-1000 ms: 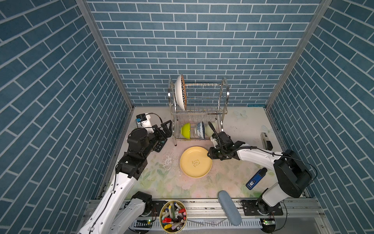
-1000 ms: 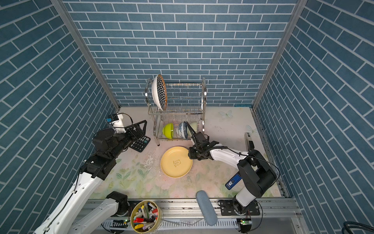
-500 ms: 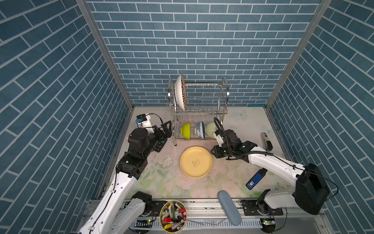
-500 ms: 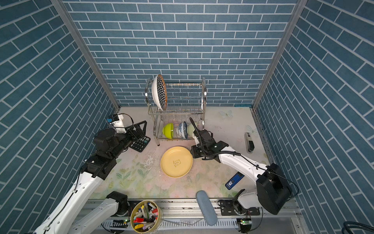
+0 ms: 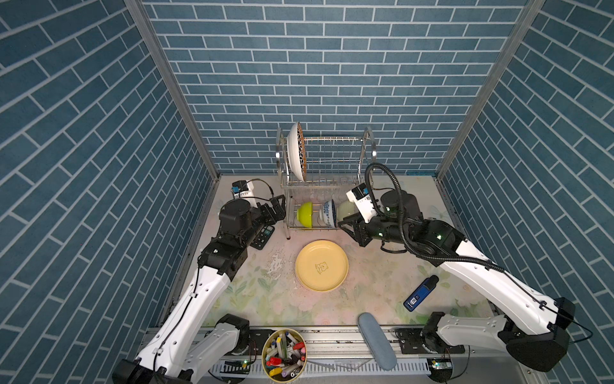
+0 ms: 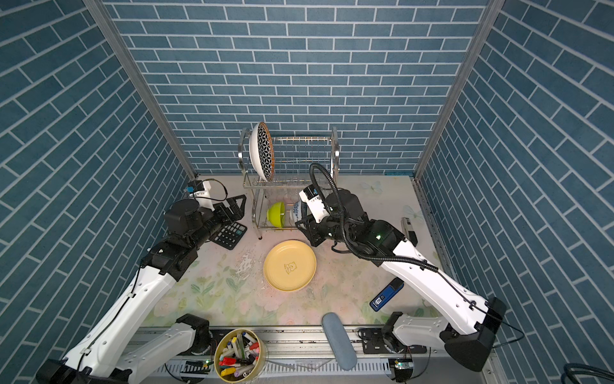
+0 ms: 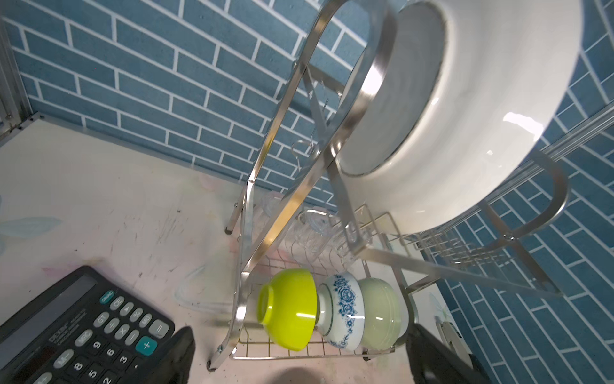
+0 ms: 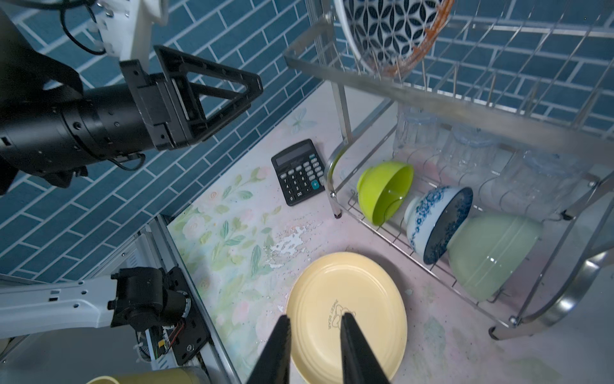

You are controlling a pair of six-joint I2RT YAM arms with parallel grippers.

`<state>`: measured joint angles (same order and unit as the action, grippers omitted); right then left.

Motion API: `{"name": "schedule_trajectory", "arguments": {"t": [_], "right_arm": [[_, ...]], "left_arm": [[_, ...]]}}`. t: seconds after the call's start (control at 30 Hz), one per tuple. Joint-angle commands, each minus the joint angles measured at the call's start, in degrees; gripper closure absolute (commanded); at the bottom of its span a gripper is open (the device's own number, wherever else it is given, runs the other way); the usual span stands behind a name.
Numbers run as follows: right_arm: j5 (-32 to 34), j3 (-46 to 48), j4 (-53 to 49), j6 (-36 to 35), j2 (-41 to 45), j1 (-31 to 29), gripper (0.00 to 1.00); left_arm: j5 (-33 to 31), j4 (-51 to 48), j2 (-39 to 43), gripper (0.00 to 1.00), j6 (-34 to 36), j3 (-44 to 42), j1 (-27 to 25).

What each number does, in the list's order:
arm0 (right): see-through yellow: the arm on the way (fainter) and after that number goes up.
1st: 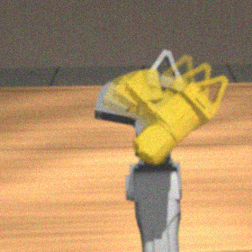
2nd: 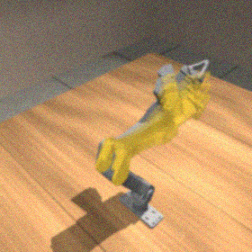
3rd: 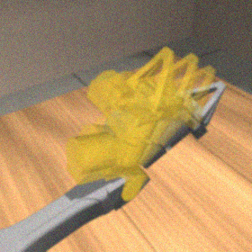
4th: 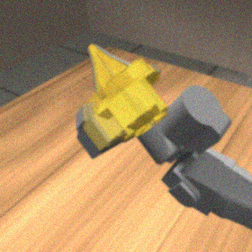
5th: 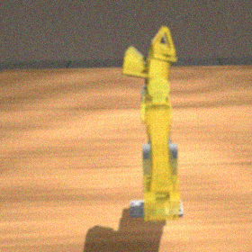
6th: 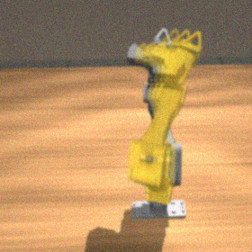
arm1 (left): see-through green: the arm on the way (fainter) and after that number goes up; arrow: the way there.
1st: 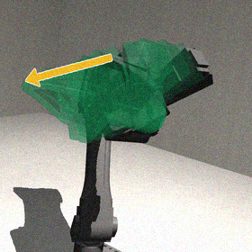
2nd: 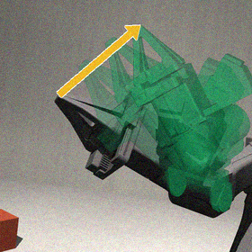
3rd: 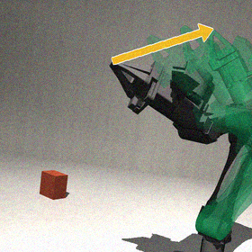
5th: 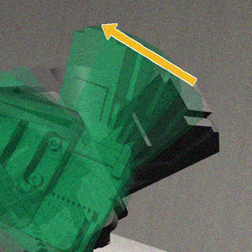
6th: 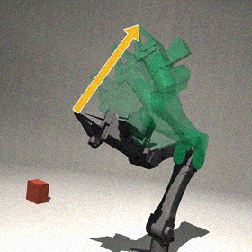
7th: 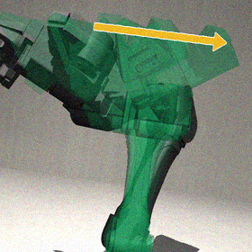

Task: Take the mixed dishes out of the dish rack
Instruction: 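Raise the right gripper to the patterned plate while the left moves behind it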

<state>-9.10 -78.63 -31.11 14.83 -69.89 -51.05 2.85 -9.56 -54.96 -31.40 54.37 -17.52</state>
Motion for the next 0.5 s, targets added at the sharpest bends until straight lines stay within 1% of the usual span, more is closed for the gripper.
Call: {"name": "schedule_trajectory", "arguments": {"t": [0.0,0.17,0.27,0.3,0.33,0.47], "right_arm": [[1.93,-6.18,-0.87,-4.48,-3.07,-0.01,0.72],[5.35,-15.55,-1.98,-6.55,-8.84,0.22,0.69],[4.55,-21.99,-4.68,-7.76,-13.25,1.16,0.68],[4.36,-23.81,-5.37,-7.94,-14.7,1.88,0.67],[1.38,-25.87,-6.07,-7.91,-16.28,2.97,0.67],[-6.33,-32.44,-6.58,-6.2,-21.58,6.85,0.67]], "left_arm": [[0.75,2.25,-1.74,0.0,2.05,4.61,0.13],[1.03,4.16,-6.25,0.0,2.77,8.12,0.2],[-0.06,5.55,-8.32,0.01,3.76,9.96,0.2],[-0.41,5.85,-9.0,0.02,4.33,10.53,0.2],[-0.7,5.8,-9.91,0.05,5.04,11.56,0.29],[-0.92,5.01,-13.18,0.1,7.03,15.03,0.63]]}}
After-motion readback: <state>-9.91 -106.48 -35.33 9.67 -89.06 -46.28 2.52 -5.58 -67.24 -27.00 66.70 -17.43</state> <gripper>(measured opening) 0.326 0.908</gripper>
